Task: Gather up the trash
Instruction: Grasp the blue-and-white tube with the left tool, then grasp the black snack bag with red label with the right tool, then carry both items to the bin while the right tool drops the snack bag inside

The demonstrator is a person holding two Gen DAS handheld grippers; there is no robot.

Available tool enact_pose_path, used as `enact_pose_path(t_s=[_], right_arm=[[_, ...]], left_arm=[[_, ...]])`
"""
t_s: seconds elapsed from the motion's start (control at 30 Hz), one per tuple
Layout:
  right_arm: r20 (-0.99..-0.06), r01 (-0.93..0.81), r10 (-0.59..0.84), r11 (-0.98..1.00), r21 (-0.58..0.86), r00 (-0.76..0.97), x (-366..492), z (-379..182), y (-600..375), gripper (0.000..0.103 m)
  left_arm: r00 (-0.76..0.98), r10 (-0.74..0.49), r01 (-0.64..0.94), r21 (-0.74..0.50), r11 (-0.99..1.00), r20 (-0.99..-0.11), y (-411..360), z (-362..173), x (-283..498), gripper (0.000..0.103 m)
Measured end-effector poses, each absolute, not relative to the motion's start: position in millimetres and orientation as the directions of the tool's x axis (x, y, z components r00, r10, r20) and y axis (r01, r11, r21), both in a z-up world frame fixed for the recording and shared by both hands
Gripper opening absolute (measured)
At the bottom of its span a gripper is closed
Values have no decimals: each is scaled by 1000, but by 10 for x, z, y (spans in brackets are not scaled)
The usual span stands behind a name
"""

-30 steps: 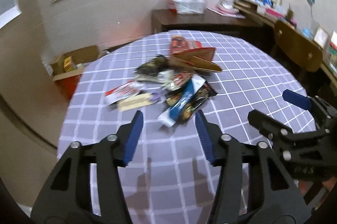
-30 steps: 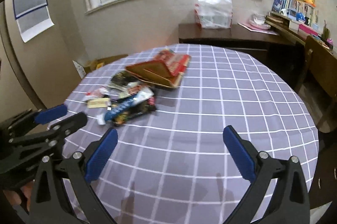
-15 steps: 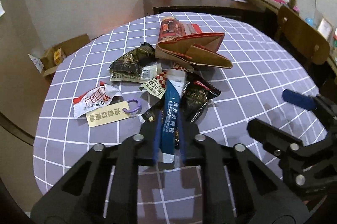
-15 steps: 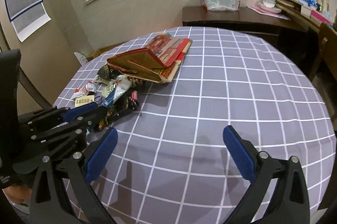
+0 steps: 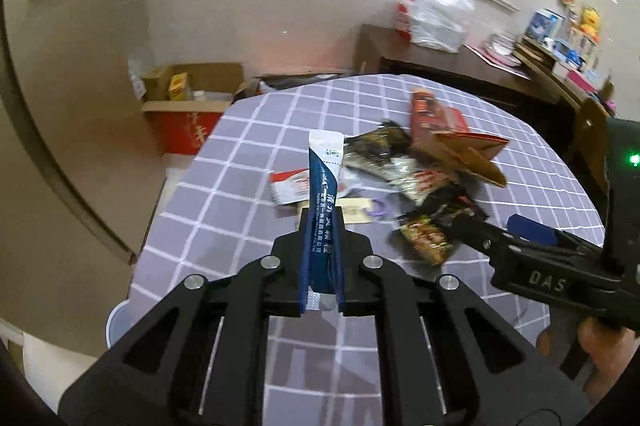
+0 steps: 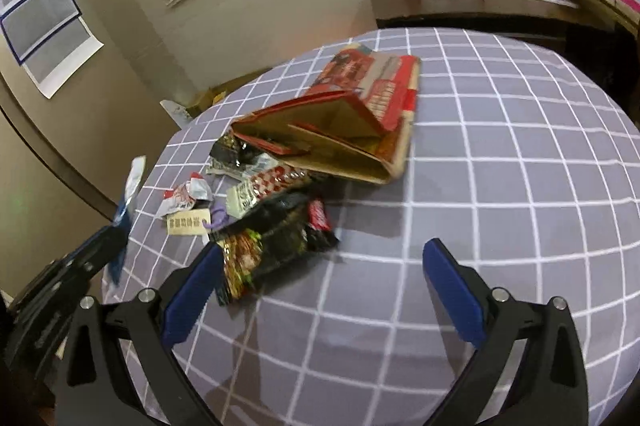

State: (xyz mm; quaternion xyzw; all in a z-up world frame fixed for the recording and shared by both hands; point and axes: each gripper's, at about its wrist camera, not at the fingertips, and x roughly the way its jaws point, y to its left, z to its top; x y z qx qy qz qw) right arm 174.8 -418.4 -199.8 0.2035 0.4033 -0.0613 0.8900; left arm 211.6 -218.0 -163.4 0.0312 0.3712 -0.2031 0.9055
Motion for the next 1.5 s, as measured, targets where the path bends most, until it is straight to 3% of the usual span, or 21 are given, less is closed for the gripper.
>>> enact_pose_path(t_s=[0.1, 0.17, 0.23, 0.3, 0.9, 1.13, 1.5], right_arm=[[-735, 258, 36, 924, 283, 677, 1812, -2007, -4103, 68], [-743, 253, 18, 935, 249, 669, 1846, -2004, -4069, 58], [-749, 242, 12, 943, 230, 662, 1863, -2000, -4050, 22], [-744, 234, 10, 946, 223, 668, 1833, -1984, -4054, 18], [-614, 98, 63, 970, 224, 787, 1203, -1288, -3032, 14], [-604, 0, 131, 977, 212, 786, 1221, -1190, -2325, 14], [-628, -161, 248, 968, 193, 738, 1497, -1286, -1165, 14]], left_arm=[[644, -342, 377, -106, 920, -684, -2059, -1631, 2128, 10], [644, -348, 375, -115, 920, -681, -1992, -1612, 2120, 10], [645, -356, 376, -125, 918, -676, -1940, -1593, 2095, 10], [645, -363, 378, -133, 916, -672, -1915, -1569, 2058, 10], [666, -422, 369, -221, 903, -615, -1086, -1280, 1590, 10], [682, -430, 340, -264, 903, -592, -486, -1295, 1470, 10], [713, -343, 186, -307, 933, -611, 595, -1543, 1500, 10]])
